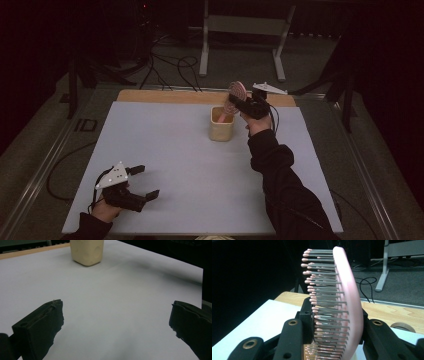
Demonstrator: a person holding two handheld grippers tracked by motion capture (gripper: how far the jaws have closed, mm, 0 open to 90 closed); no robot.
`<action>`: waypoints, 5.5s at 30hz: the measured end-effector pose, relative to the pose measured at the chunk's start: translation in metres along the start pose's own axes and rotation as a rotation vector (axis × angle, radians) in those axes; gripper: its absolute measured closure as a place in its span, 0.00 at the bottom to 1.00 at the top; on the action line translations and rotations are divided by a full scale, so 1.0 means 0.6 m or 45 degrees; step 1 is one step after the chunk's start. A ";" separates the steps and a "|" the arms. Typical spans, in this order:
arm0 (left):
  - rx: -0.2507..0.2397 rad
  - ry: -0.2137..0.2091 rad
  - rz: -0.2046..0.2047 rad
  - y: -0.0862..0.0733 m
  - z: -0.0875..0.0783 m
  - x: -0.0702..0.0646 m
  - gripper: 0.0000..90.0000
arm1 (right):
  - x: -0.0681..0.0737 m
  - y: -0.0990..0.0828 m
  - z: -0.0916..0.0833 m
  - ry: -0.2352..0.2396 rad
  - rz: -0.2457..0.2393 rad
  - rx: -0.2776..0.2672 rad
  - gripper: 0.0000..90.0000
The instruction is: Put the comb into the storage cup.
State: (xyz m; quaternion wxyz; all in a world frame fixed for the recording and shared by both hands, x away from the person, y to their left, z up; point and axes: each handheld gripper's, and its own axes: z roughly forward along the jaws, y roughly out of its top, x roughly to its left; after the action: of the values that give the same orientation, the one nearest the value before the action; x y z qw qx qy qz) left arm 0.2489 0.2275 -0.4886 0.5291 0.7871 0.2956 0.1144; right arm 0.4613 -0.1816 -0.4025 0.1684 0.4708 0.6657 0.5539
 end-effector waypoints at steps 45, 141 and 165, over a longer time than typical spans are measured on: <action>-0.007 -0.012 -0.002 0.000 0.000 -0.001 0.00 | -0.042 -0.013 0.000 0.055 0.028 0.088 0.34; -0.020 -0.003 0.009 0.005 -0.006 -0.001 0.00 | -0.026 -0.226 -0.230 0.229 -0.337 0.232 0.12; -0.021 0.009 0.005 0.003 -0.010 0.002 0.00 | -0.037 -0.288 -0.303 0.196 -0.362 0.228 0.12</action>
State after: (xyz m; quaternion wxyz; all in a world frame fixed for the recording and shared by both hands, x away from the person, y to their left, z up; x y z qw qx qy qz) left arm 0.2472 0.2325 -0.4848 0.5344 0.7829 0.2949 0.1208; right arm 0.2605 -0.2950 -0.5039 0.1509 0.3414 0.7830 0.4977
